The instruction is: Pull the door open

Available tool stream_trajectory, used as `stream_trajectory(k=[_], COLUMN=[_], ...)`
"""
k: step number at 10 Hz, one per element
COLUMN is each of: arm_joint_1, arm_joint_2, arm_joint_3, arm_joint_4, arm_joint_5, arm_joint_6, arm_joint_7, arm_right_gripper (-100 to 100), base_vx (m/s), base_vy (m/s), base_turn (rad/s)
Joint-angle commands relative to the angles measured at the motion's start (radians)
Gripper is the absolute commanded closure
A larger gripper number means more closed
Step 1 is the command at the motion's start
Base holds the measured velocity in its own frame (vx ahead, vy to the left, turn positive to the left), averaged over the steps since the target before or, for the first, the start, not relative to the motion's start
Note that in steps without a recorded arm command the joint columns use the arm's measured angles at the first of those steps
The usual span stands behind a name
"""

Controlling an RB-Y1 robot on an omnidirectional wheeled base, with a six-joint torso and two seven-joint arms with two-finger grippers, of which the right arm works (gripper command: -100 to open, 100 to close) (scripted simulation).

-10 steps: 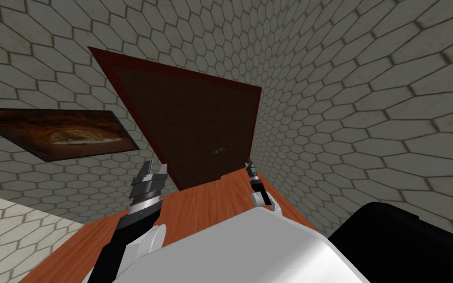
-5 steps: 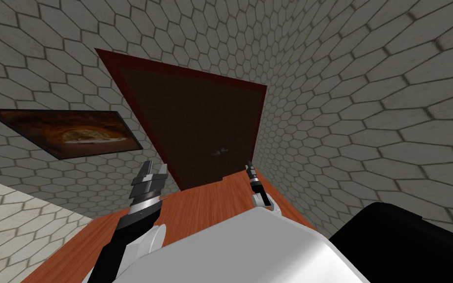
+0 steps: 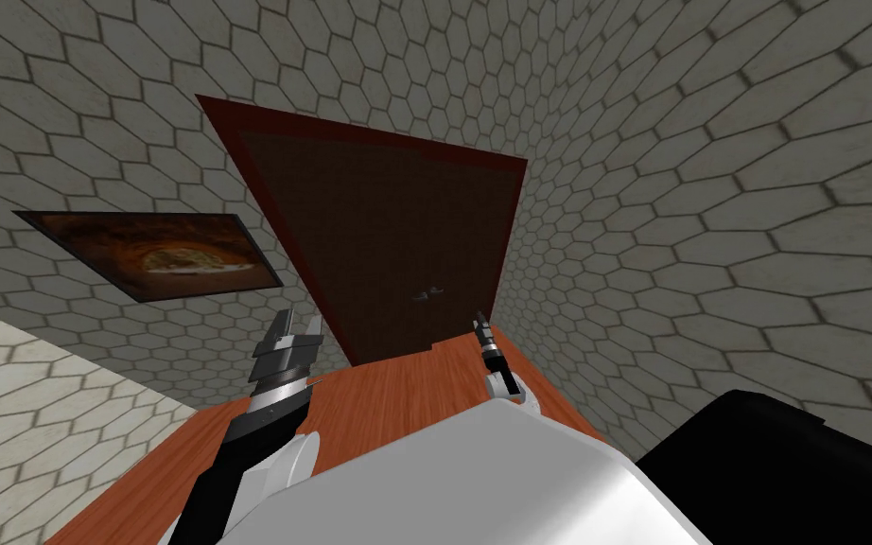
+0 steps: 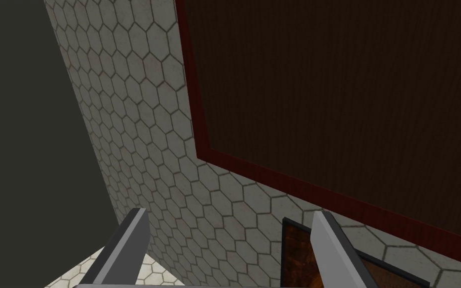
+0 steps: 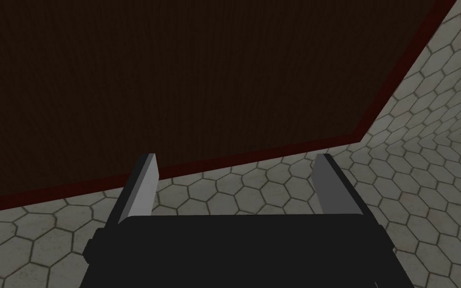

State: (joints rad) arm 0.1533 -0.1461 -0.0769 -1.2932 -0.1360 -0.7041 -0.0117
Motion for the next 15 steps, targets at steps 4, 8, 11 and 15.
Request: stream_trajectory(k=[4, 8, 11, 15], arm_joint_1=[-0.043, -0.085, -0.116, -0.145], arm_joint_2=[-0.013, -0.023, -0.029, -0.035], arm_joint_3=[-0.012, -0.023, -0.031, -0.038], arm_joint_4=[0.119, 0.235, 0.318, 0.396], arm_joint_5=[-0.007, -0.014, -0.018, -0.023], arm_joint_6=[-0.020, -0.038, -0.051, -0.064], arm_joint_7=[-0.008, -0.016, -0.021, -0.025], arm_right_gripper=[-100, -100, -100, -100], base_vx=[0.076, 0.105, 0.102, 0.068], base_vy=[-0.003, -0.017, -0.015, -0.012], base_turn=[0.074, 0.105, 0.091, 0.078])
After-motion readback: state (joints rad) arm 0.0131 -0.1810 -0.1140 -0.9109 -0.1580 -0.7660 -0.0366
